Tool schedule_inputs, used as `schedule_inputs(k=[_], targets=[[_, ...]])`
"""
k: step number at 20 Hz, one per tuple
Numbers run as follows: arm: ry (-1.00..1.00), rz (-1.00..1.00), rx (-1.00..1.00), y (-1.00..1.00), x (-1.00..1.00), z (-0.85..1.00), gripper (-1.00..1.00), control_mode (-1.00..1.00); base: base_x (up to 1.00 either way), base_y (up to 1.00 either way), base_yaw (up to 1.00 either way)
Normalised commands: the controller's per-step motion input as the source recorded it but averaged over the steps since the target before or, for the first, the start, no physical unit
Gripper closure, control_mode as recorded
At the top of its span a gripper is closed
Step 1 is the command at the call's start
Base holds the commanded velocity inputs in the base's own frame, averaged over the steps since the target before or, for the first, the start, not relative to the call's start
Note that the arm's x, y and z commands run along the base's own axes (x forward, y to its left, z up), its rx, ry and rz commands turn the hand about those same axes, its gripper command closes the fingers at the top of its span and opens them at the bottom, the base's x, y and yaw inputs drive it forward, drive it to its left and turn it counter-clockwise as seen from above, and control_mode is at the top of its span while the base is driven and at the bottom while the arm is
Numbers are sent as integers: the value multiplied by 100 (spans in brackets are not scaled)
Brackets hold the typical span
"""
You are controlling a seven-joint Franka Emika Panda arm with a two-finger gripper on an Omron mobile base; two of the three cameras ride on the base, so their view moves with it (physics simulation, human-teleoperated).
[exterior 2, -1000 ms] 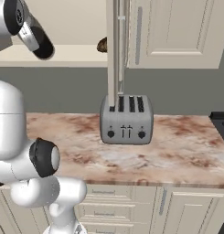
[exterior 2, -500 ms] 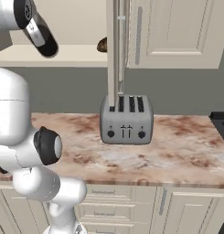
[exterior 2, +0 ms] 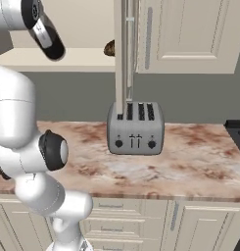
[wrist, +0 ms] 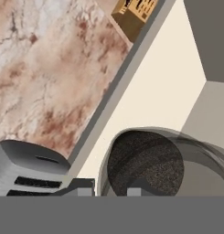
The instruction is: Pick the candle and jar from the dining table and place them in the open cabinet. Close the cabinet after placing the objects.
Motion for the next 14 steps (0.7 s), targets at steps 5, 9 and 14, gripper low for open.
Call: schedule_inputs(k=[5,9,14], targets=[[0,0,0,0,32,0,100,-100,0,0,0],[8,0,0,0,20,0,100,-100,0,0,0],[14,0,0,0,17,0,100,-100,0,0,0]])
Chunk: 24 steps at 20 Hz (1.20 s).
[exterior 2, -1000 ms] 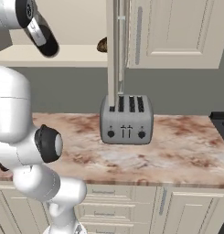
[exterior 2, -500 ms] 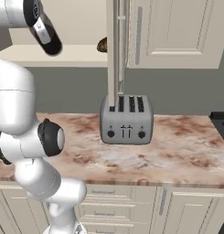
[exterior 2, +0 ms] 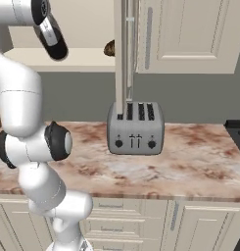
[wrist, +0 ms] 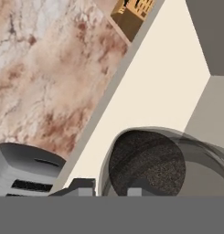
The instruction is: Pick the candle and jar from the dining table and place them in the open cabinet. Close the cabinet after placing the objects.
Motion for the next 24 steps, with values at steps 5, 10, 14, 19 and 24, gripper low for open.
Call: schedule_inputs(k=[5,10,14,19,24], targets=[[13,0,0,0,15,0,100,-100,0,0,0],[10,0,0,5,15,0,100,-100,0,0,0],[9,0,0,19,18,0,-100,-100,0,0,0],[0,0,0,17,6,0,-100,-100,0,0,0],[0,0,0,7,12,6,-100,-100,0,0,0]])
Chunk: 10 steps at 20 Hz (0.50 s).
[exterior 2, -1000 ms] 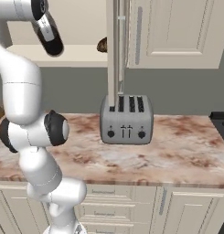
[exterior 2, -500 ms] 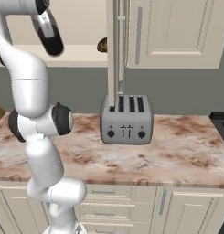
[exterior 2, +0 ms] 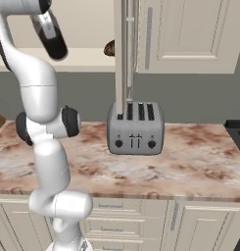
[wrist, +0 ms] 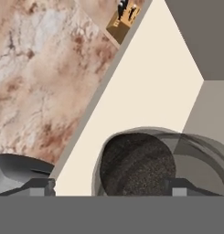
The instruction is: Pick the candle and jar from the dining table and place them in the open cabinet. Close the cabinet after placing the objects.
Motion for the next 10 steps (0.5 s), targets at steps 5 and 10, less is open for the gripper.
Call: schedule_inputs(k=[5,10], targets=[[0,0,0,0,39,9,-100,-100,0,0,0],[0,0,0,0,58,8,-100,-100,0,0,0]])
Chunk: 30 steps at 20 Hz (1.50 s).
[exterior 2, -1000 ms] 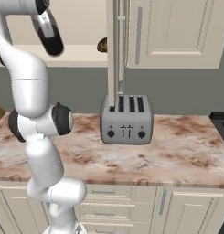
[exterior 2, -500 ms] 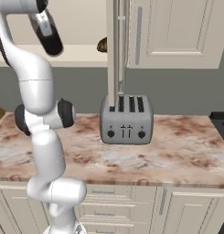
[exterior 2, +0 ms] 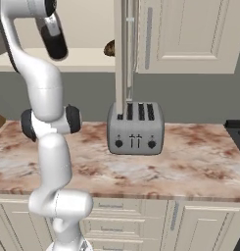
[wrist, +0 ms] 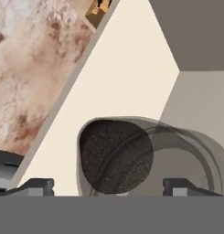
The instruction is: Pick the candle and jar from the dining table and place them in the open cabinet. Close the cabinet after placing the objects.
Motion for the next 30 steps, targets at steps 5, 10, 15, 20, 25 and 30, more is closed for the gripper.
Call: schedule_inputs(k=[5,10,15,20,25,30], targets=[[1,0,0,6,70,7,-100,-100,0,0,0],[5,-1,0,19,89,5,-100,-100,0,0,0],[3,0,0,2,47,11,-100,-100,0,0,0],[0,0,0,0,22,15,-100,-100,0,0,0],[0,0,0,0,26,12,-100,-100,0,0,0],[-1,0,0,-1,-28,7,-100,-100,0,0,0]])
